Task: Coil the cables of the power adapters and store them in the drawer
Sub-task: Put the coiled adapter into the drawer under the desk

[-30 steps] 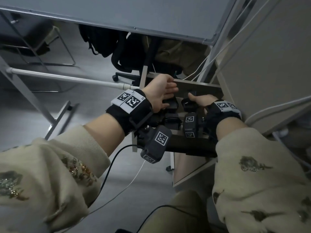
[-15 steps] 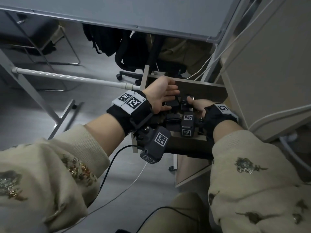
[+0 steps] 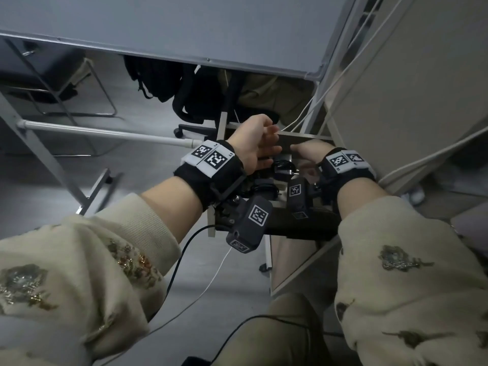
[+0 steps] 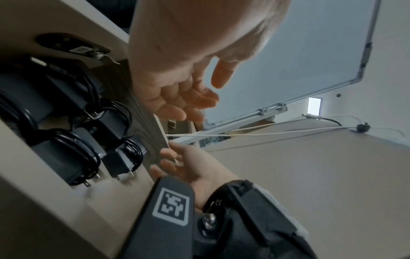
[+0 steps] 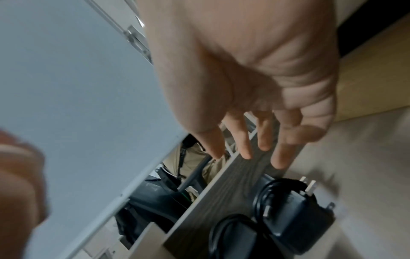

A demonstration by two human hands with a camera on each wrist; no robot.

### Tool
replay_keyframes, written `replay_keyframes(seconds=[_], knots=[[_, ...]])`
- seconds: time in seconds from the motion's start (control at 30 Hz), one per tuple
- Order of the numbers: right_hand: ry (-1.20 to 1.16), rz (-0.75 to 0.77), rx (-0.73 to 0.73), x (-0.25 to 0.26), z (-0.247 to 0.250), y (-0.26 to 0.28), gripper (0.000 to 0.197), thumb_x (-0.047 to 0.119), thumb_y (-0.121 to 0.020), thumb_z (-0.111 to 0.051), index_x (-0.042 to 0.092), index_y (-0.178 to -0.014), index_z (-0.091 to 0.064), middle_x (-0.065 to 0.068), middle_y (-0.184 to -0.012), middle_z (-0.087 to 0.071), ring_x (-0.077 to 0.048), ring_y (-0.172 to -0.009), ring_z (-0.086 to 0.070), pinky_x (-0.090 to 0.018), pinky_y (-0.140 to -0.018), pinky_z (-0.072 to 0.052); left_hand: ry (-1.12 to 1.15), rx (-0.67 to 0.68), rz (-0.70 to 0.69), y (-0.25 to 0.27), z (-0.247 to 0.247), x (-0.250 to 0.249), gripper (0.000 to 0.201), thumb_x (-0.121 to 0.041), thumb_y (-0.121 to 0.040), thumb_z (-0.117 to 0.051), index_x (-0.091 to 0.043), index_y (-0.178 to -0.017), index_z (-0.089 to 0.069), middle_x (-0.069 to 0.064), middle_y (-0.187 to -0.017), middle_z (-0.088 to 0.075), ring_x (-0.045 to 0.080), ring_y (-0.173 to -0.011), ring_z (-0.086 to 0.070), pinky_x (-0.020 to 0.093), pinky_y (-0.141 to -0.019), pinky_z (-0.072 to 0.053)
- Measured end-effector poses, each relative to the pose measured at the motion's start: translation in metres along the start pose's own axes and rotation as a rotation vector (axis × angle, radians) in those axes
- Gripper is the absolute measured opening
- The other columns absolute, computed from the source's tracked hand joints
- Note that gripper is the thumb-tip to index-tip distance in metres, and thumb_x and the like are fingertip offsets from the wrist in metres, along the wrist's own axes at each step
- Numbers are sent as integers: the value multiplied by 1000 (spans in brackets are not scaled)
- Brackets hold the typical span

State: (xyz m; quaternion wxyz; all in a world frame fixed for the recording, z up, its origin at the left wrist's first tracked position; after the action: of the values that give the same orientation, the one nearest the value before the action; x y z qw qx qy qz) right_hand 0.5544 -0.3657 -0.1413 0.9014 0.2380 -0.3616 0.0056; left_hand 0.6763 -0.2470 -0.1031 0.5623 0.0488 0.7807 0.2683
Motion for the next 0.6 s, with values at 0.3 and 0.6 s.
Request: replay_keyframes(seconds=[0.3,0.6], knots=[[-610,236,46,50,10,118,51,13,-96,-28,17,-45,-34,2,-37,-29,-13,-33,-27,-24,-55,-11,6,158,-257,89,-54,-16,34,-20,-91,-45,-21,-59,-37,-9,-43,-29,10,-35,-27,18,-43,-25],[-564,479,-274,25,98,245,47,17,-89,-33,22,-43,-40,4,-40,-38,-12,-37,-38,-22,-44,-29,82,353,-515,197,-124,-19,39,-17,-95,-42,-20,-57,-31,-7,-42,-22,7,-30,-19,13,-38,-17]])
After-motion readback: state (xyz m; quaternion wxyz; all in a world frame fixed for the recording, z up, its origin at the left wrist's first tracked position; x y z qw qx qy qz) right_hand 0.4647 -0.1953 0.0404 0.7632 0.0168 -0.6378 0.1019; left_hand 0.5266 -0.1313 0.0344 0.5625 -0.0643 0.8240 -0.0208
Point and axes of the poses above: each hand's wrist, its own y-axis away from the middle knuckle, its own z-axis out of the back of the hand, x = y × z, the point moved 8 cm from there along -y, towards the middle knuckle
